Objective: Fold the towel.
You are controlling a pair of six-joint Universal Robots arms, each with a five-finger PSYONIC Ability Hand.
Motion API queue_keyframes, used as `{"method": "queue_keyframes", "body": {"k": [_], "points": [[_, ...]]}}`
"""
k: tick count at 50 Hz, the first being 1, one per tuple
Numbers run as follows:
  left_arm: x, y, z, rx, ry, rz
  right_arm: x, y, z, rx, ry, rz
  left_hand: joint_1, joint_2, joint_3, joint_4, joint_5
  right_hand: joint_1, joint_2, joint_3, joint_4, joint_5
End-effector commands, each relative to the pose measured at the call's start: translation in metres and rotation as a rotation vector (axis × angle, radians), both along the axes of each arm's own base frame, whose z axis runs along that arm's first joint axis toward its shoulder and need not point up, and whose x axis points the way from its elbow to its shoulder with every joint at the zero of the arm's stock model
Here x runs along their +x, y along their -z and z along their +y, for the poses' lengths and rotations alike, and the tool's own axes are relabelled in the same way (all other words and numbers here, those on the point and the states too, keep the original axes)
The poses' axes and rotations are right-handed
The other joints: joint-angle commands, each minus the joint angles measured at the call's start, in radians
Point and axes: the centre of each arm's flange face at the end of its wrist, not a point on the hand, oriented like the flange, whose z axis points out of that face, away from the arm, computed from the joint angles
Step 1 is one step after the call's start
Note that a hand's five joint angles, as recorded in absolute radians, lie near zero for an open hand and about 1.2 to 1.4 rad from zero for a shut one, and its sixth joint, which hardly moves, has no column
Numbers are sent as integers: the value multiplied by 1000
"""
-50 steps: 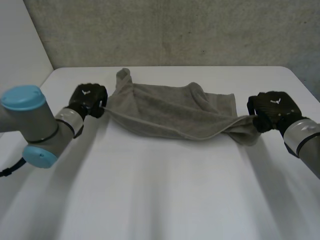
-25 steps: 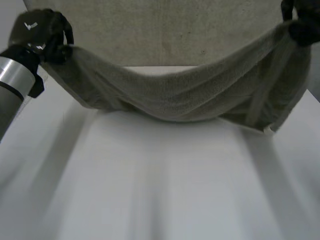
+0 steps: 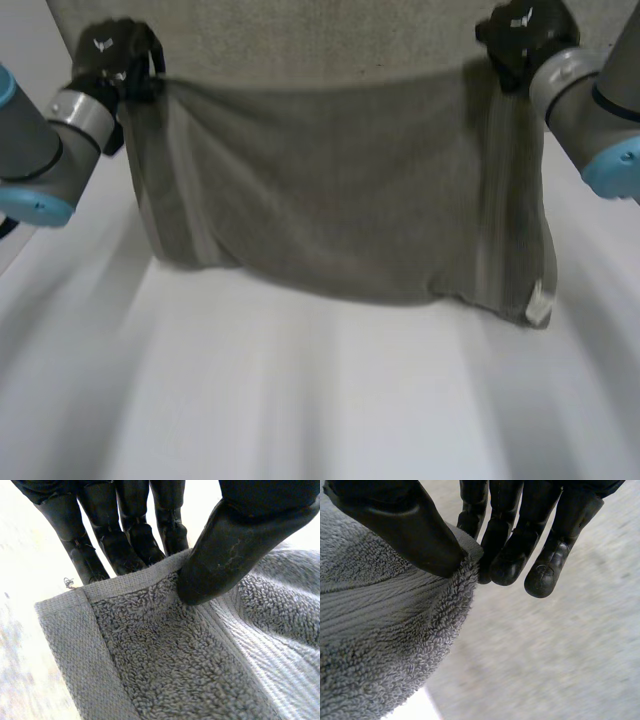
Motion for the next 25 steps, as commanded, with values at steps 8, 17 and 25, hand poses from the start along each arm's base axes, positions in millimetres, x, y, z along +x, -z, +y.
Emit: {"method": "queue_keyframes", "body": {"k": [8, 17, 25], "points": [[8, -102, -2, -350, -74, 101, -1, -72, -9, -373, 34, -141, 131, 53, 61, 37, 146, 73, 60, 69, 63, 53], [5, -15, 0, -67, -30, 19, 4, 37, -3, 98, -20, 149, 131, 53, 61, 37, 146, 73, 60, 69, 63, 53], [11, 79, 53, 259, 64, -71, -7, 92, 26, 398, -61, 279, 131, 53, 61, 37, 146, 73, 60, 69, 63, 53]]}}
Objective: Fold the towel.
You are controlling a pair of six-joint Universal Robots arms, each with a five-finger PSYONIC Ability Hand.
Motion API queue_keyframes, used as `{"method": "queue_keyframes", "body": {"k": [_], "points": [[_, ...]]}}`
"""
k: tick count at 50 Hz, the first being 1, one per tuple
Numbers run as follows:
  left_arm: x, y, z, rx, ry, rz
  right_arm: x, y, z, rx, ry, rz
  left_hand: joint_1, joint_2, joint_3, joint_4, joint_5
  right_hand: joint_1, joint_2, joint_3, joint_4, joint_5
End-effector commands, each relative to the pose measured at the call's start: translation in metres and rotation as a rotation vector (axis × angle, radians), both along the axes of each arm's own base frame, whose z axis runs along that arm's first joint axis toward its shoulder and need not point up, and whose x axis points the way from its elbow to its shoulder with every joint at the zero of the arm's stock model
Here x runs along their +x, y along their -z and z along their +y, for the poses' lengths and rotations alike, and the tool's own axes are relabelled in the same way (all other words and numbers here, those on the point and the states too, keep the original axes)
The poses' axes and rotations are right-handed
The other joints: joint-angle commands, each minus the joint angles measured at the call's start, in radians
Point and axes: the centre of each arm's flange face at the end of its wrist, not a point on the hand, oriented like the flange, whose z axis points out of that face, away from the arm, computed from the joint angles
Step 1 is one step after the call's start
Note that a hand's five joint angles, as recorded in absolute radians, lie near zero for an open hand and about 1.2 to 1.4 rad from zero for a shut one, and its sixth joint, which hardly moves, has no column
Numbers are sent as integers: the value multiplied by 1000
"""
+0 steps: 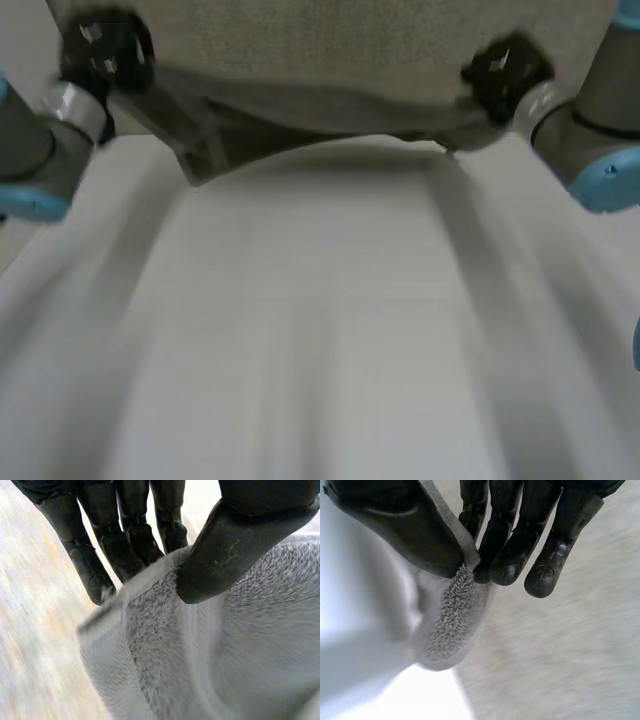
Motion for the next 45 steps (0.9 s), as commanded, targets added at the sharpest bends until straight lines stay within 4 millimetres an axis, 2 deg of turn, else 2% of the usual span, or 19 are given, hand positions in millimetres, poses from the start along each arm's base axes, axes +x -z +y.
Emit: {"method": "queue_keyframes", "body": {"k": [1, 5, 6, 8, 11, 13, 16, 20, 22, 25, 31, 33, 36, 38, 40, 41, 43, 44, 45], "points": [[5, 77, 56, 265, 87, -83, -12, 47, 30, 267, -31, 101, 131, 52, 60, 37, 134, 73, 58, 69, 63, 53], [19, 91, 86, 288, 83, -172, -20, 55, 43, 325, -54, 106, 131, 52, 60, 37, 134, 73, 58, 69, 63, 53], [19, 91, 86, 288, 83, -172, -25, 57, 48, 340, -57, 102, 131, 52, 60, 37, 134, 73, 58, 69, 63, 53], [30, 96, 105, 304, 72, -225, -29, 56, 55, 344, -57, 100, 131, 52, 60, 37, 134, 73, 58, 69, 63, 53], [33, 98, 115, 310, 77, -249, -39, 49, 71, 342, -49, 94, 131, 52, 60, 37, 134, 73, 58, 69, 63, 53], [38, 90, 134, 292, 89, -278, -45, 47, 79, 342, -38, 92, 131, 52, 60, 37, 134, 73, 58, 69, 63, 53], [49, 78, 147, 267, 77, -278, -58, 44, 95, 351, -17, 89, 131, 52, 60, 37, 134, 73, 58, 69, 63, 53], [61, 63, 157, 230, 50, -272, -71, 30, 110, 335, 2, 74, 131, 52, 60, 37, 134, 73, 58, 69, 63, 53], [67, 48, 164, 185, 40, -261, -85, 8, 122, 290, 17, 34, 131, 52, 60, 37, 134, 73, 58, 69, 63, 53], [68, 43, 165, 171, 41, -251, -91, 3, 121, 283, 7, 10, 131, 52, 60, 37, 134, 73, 58, 69, 63, 53], [67, 41, 149, 139, 50, -213, -90, 8, 114, 284, -23, 9, 131, 52, 60, 37, 134, 73, 58, 69, 63, 53], [60, 59, 130, 143, 66, -212, -83, 23, 90, 265, -28, 18, 131, 52, 60, 37, 134, 73, 58, 69, 63, 53], [51, 65, 120, 137, 89, -212, -77, 28, 79, 240, -26, 23, 131, 52, 60, 37, 134, 73, 58, 69, 63, 53], [39, 73, 110, 141, 117, -214, -62, 34, 61, 184, -22, 29, 131, 52, 60, 37, 134, 73, 58, 69, 63, 53], [23, 90, 84, 150, 128, -216, -57, 40, 51, 169, -10, 31, 131, 52, 60, 37, 134, 73, 58, 69, 63, 53], [23, 90, 83, 150, 128, -216, -52, 44, 39, 145, 3, 32, 131, 52, 60, 37, 134, 73, 58, 69, 63, 53], [20, 102, 55, 145, 99, -210, -48, 50, 27, 132, 15, 26, 131, 52, 60, 37, 134, 73, 58, 69, 63, 53], [20, 102, 55, 145, 99, -210, -48, 50, 27, 132, 16, 26, 131, 52, 60, 37, 134, 73, 58, 69, 63, 53], [20, 109, 41, 156, 74, -208, -41, 55, 20, 119, 8, 21, 131, 52, 60, 37, 134, 73, 58, 69, 63, 53]]}}
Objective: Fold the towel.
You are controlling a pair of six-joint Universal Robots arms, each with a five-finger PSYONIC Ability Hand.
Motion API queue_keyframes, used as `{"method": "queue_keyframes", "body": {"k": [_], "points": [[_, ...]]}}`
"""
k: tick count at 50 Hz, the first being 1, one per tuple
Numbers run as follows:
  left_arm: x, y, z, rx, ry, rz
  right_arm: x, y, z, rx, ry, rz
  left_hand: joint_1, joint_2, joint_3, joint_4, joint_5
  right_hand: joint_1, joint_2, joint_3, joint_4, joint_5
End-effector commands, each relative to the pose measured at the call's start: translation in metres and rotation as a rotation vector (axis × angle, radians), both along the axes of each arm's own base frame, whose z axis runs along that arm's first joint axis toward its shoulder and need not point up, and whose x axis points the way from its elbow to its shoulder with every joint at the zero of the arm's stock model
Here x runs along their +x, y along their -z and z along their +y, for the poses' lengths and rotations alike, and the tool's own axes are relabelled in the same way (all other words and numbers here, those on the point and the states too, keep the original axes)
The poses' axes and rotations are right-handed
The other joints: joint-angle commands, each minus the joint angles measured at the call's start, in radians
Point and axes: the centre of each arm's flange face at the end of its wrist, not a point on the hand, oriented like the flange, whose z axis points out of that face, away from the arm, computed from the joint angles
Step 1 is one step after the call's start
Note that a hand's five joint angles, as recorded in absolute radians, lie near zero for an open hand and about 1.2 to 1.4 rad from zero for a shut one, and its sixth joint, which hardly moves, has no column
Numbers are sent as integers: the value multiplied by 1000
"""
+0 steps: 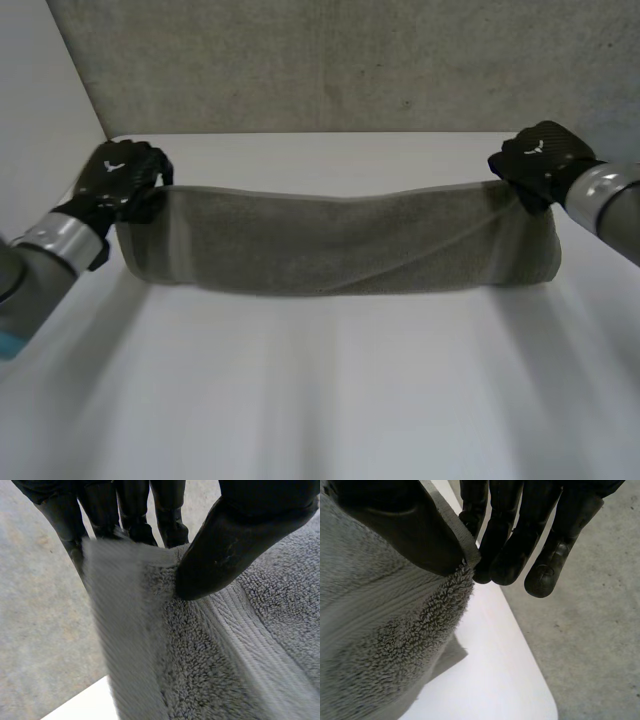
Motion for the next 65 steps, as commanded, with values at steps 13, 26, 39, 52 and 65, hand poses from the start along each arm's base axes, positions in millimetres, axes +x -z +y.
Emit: {"method": "queue_keyframes", "body": {"k": [13, 26, 39, 52, 65], "points": [[-32, 66, -103, 116, -91, -14, 67, 59, -76, -202, 36, -10, 131, 47, 57, 33, 113, 73, 58, 69, 63, 53], [-44, 69, -116, 75, -88, -5, 72, 95, -105, -254, 98, 28, 131, 47, 57, 33, 113, 73, 58, 69, 63, 53], [-44, 73, -122, 61, -115, 1, 74, 111, -110, -251, 95, 29, -1081, -1165, -1155, -1178, -1098, -1148, -1164, -1153, -1159, -1169], [-50, 9, -97, 22, -102, 22, 86, 52, -94, -283, 97, -84, -1081, -1166, -1155, -1179, -1099, -1148, -1164, -1153, -1159, -1169], [-34, -51, -21, 11, -110, 59, 51, -15, -20, -32, 150, -242, -1058, -1142, -1132, -1155, -1075, -1148, -1164, -1153, -1159, -1169]]}}
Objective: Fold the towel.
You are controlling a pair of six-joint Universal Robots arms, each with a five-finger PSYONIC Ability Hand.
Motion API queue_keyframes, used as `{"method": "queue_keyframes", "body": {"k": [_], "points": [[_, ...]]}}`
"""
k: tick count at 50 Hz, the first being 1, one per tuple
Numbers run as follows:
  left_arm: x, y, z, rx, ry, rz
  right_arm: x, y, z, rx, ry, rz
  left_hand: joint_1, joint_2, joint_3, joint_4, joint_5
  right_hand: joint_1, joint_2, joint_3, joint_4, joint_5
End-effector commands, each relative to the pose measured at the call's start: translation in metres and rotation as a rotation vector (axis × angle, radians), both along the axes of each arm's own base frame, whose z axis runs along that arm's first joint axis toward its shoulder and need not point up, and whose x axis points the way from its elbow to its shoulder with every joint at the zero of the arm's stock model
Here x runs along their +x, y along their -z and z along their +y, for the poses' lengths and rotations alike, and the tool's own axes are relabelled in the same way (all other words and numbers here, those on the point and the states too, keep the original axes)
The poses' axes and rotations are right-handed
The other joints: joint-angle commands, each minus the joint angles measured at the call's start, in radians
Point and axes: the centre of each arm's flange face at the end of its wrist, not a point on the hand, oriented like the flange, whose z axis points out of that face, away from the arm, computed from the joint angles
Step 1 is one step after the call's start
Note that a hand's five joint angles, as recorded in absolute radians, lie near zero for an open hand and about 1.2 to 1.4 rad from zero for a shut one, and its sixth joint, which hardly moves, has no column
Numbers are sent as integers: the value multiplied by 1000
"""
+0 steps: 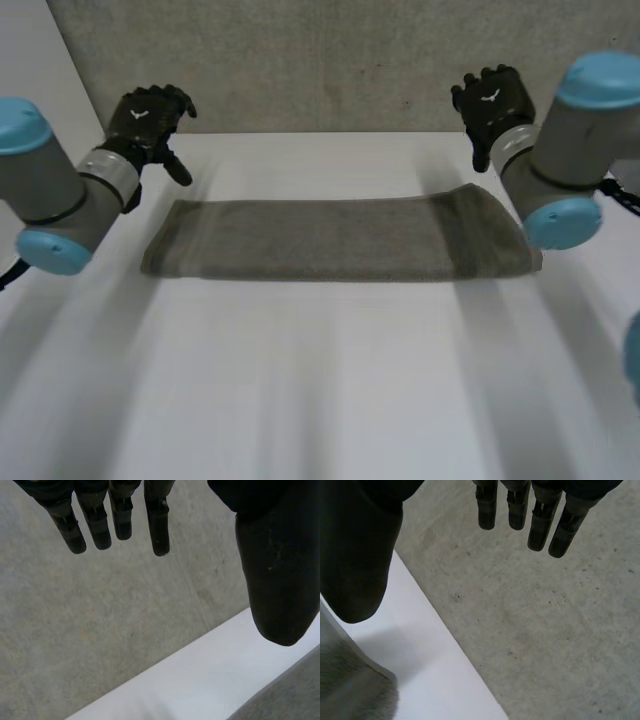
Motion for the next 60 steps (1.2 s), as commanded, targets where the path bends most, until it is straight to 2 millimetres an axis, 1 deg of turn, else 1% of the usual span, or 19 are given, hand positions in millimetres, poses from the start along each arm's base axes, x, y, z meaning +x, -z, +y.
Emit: {"method": "queue_keyframes", "body": {"k": [1, 2, 3, 4, 6, 7, 9, 14, 19, 27, 36, 41, 47, 49, 50, 52, 53, 54, 60], "points": [[10, -18, 48, -2, -1, 25, -17, -14, 42, 132, 2, -11, -44, -38, -40, -47, -26, -68, -72, -70, -80, -61], [10, -18, 48, -2, -1, 25, -21, -11, 51, 165, 3, 2, -44, -38, -40, -47, -26, -68, -72, -70, -80, -61], [12, -17, 57, 3, 0, 32, -24, -7, 59, 204, 5, 13, -44, -38, -40, -47, -26, -68, -72, -70, -80, -61], [12, -17, 57, 3, 0, 32, -24, -6, 59, 204, 5, 13, -44, -38, -40, -47, -26, -68, -72, -70, -80, -61], [17, -11, 76, 15, -3, 47, -32, 6, 75, 279, 6, 35, -41, -35, -37, -44, -23, -68, -72, -70, -80, -61], [17, -11, 76, 15, -3, 47, -32, 6, 75, 279, 6, 35, -41, -35, -37, -44, -23, -68, -72, -70, -80, -61], [18, -6, 81, 26, -6, 56, -48, 22, 76, 340, 35, 47, -41, -35, -37, -44, -23, -68, -72, -70, -80, -61], [22, 16, 98, 93, -25, 90, -62, 43, 75, 404, 32, 43, -41, -35, -37, -44, -23, -68, -72, -70, -80, -61], [24, 26, 101, 95, -43, 115, -68, 64, 71, 411, 26, 35, -41, -35, -37, -44, -23, -68, -72, -70, -80, -61], [23, 31, 99, 57, -41, 125, -69, 92, 54, 332, 22, 36, -44, -38, -40, -47, -26, -29, -32, -31, -41, -21], [20, 36, 104, 65, -31, 123, -79, 118, 43, 368, 50, 56, -46, -41, -43, -49, -29, 1, -3, -1, -12, 8], [20, 36, 105, 50, -30, 127, -89, 131, 32, 382, 76, 52, -49, -44, -46, -52, -32, 176, 173, 174, 164, 184], [21, 35, 104, 36, -32, 130, -89, 136, 28, 385, 78, 50, -49, -44, -46, -52, -32, 382, 379, 381, 370, 390], [21, 36, 104, 39, -34, 129, -89, 138, 27, 388, 80, 51, -49, -44, -46, -52, -32, 616, 612, 614, 604, 624], [22, 37, 104, 41, -36, 129, -89, 138, 27, 388, 80, 51, -52, -47, -49, -55, -35, 617, 614, 615, 605, 625], [22, 37, 104, 41, -36, 129, -89, 138, 24, 383, 82, 47, -52, -47, -49, -55, -35, 971, 967, 969, 958, 978], [23, 37, 104, 40, -37, 129, -89, 138, 24, 383, 82, 47, -52, -47, -49, -55, -35, 973, 969, 971, 960, 980], [23, 37, 104, 39, -37, 129, -91, 137, 23, 381, 85, 44, -55, -50, -52, -58, -38, 1115, 1111, 1113, 1103, 1123], [23, 37, 105, 37, -37, 130, -91, 137, 23, 383, 85, 44, -58, -53, -55, -61, -41, 1154, 1150, 1152, 1141, 1161]]}}
